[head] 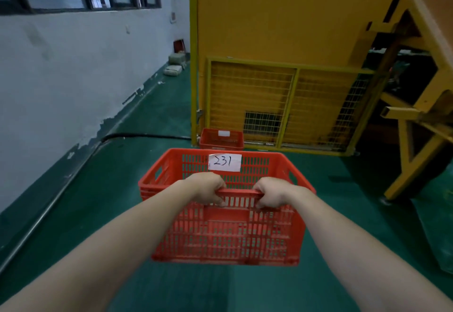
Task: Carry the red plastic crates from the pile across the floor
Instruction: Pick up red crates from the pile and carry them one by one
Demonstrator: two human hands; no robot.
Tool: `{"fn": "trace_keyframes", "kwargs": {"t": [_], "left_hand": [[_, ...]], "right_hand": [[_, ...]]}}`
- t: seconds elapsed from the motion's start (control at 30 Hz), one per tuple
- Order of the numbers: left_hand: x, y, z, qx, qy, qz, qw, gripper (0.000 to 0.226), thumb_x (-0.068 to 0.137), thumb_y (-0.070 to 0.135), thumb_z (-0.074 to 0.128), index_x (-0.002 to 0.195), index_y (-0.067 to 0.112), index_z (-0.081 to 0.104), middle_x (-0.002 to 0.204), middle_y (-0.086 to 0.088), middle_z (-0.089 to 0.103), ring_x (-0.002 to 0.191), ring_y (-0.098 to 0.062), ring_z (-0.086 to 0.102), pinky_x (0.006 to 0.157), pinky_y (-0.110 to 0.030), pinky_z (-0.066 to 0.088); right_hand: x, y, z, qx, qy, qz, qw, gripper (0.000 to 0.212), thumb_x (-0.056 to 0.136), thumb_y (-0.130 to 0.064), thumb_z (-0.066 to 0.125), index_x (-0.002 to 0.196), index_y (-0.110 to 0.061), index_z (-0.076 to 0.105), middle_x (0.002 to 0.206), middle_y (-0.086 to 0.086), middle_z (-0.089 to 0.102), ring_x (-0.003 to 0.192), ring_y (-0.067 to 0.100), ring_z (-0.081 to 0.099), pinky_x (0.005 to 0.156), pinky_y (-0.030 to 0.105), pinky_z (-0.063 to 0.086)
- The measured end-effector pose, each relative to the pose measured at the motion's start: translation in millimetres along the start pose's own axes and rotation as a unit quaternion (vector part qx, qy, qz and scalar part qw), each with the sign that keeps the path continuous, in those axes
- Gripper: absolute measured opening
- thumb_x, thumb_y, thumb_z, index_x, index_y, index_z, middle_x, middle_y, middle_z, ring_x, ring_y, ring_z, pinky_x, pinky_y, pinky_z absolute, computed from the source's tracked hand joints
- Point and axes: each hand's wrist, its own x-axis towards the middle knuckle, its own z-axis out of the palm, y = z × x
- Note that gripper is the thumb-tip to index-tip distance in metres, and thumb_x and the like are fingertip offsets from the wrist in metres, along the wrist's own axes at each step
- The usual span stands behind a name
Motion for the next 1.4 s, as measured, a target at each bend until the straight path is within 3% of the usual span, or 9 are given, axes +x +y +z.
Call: {"fn": "trace_keyframes", "kwargs": {"t": [0.2,0.27,0.4,0.57,0.9,1.07,1.27,1.4], "left_hand": [[72.7,-108.0,-69.9,-0.014,-0.046,-0.035,0.998,0.028,0.080,0.031,0.076,0.103,0.019,0.067,0.102,0.003,0.070,0.092,-0.014,0.065,0.076,-0.023,0.046],[101.3,-134.1,-83.9,0.003,-0.067,-0.033,0.997,0.028,0.080,0.024,0.074,0.106,0.018,0.066,0.104,0.001,0.069,0.094,-0.017,0.065,0.080,-0.026,0.049],[162.5,-178.8,-101.7,0.059,-0.103,-0.037,0.992,0.024,0.082,0.015,0.064,0.105,0.018,0.066,0.103,-0.002,0.070,0.094,-0.021,0.066,0.083,-0.034,0.054],[245.8,-218.9,-125.5,0.106,-0.057,-0.027,0.992,0.024,0.085,0.018,0.059,0.109,0.017,0.065,0.109,-0.002,0.067,0.102,-0.023,0.062,0.076,-0.029,0.045],[427.2,-287.8,-199.5,0.114,0.004,-0.061,0.992,0.020,0.086,0.020,0.057,0.104,0.021,0.065,0.106,0.000,0.067,0.100,-0.024,0.062,0.077,-0.032,0.047],[499.4,-325.8,-219.0,0.110,0.033,-0.090,0.989,0.016,0.087,0.022,0.056,0.101,0.023,0.065,0.105,0.001,0.066,0.101,-0.025,0.062,0.079,-0.035,0.052],[598.8,-394.8,-237.3,0.116,0.030,-0.088,0.989,0.016,0.089,0.022,0.056,0.102,0.023,0.064,0.107,0.002,0.066,0.101,-0.024,0.062,0.082,-0.037,0.052],[676.4,-454.2,-244.3,0.104,0.015,-0.082,0.991,0.017,0.088,0.019,0.054,0.101,0.022,0.065,0.107,0.001,0.066,0.103,-0.025,0.061,0.083,-0.037,0.052]], "right_hand": [[100.0,7.9,-68.6,0.014,0.028,0.020,0.999,0.009,0.079,-0.025,0.073,0.081,-0.032,0.067,0.084,-0.014,0.069,0.080,0.010,0.065,0.068,0.027,0.053],[128.4,11.7,-84.4,-0.002,0.036,0.023,0.999,0.009,0.081,-0.026,0.071,0.084,-0.032,0.066,0.086,-0.013,0.067,0.081,0.010,0.063,0.064,0.025,0.047],[188.2,32.1,-111.0,-0.039,0.062,0.021,0.997,0.011,0.084,-0.025,0.068,0.094,-0.029,0.068,0.098,-0.008,0.070,0.094,0.015,0.064,0.069,0.027,0.046],[278.0,71.8,-150.5,-0.065,0.070,0.007,0.995,0.014,0.085,-0.025,0.066,0.099,-0.027,0.068,0.103,-0.004,0.069,0.099,0.018,0.063,0.070,0.026,0.041],[458.5,162.8,-249.8,-0.103,0.094,-0.003,0.990,0.020,0.088,-0.027,0.063,0.108,-0.024,0.066,0.111,0.000,0.068,0.107,0.024,0.061,0.079,0.030,0.046],[533.7,189.2,-284.4,-0.122,0.110,-0.006,0.986,0.017,0.090,-0.023,0.059,0.105,-0.024,0.066,0.110,-0.001,0.067,0.105,0.025,0.061,0.074,0.030,0.045],[645.9,219.6,-312.1,-0.110,0.104,0.011,0.988,0.020,0.088,-0.017,0.055,0.103,-0.024,0.067,0.105,-0.001,0.068,0.098,0.023,0.063,0.070,0.030,0.045],[739.0,237.8,-326.9,-0.099,0.090,0.024,0.991,0.020,0.089,-0.019,0.056,0.104,-0.026,0.066,0.106,-0.002,0.068,0.100,0.023,0.063,0.077,0.033,0.049]]}}
